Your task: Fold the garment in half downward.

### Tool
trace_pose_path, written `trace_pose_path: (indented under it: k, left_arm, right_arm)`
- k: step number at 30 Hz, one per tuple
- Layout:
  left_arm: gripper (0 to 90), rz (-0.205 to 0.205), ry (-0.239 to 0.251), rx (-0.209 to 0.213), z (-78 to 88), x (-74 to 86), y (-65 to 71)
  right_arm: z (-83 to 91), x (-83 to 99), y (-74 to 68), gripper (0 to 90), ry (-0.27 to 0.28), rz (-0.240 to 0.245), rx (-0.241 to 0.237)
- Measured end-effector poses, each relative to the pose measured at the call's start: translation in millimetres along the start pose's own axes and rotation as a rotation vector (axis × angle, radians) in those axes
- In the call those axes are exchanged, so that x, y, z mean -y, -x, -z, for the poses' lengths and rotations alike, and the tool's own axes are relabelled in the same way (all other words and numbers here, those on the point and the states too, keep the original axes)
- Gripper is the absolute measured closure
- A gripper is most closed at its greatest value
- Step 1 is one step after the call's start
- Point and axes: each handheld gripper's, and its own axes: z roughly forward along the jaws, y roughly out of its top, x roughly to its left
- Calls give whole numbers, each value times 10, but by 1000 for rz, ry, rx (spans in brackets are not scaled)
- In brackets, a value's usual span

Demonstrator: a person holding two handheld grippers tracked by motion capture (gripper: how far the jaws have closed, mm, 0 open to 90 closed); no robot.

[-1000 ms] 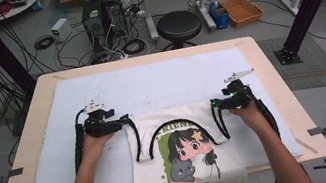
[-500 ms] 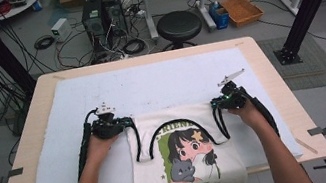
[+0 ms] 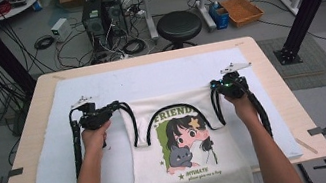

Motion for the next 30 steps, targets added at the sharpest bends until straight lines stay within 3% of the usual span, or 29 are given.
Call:
trace_pose_path:
  k: [1, 5, 10, 11, 12, 14, 18, 23, 26, 28, 30]
  left_arm:
    - [831, -14, -7, 4, 10, -2, 17]
    - [830, -70, -13, 56, 112, -2, 117]
    - [828, -108, -1, 117, 274, 15, 230]
    - [828, -135, 2, 150, 357, 48, 294]
    - [828, -135, 2, 150, 357, 48, 294]
    - [828, -168, 8, 195, 474, 123, 386]
    - [827, -193, -12, 226, 576, 193, 442]
    - [827, -244, -80, 289, 742, 336, 546]
    - [827, -276, -100, 308, 793, 358, 591]
    - [827, -277, -87, 335, 816, 338, 603]
    - [815, -276, -80, 384, 832, 325, 602]
  right_arm:
    - [14, 0, -1, 868, 8, -12, -10]
    - [129, 79, -34, 867, 39, 14, -43]
    - [393, 229, -69, 866, 105, 7, -131]
    - [454, 253, -96, 866, 110, 17, -141]
    - [454, 253, -96, 866, 110, 17, -141]
    - [637, 328, -181, 866, 140, 46, -186]
    - [816, 452, -239, 864, 167, 68, -256]
    - [930, 570, -239, 863, 133, 82, -314]
    - [1012, 599, -263, 864, 123, 133, -322]
    - [1040, 605, -252, 863, 122, 140, -360]
    - [1062, 604, -238, 856, 105, 142, -428]
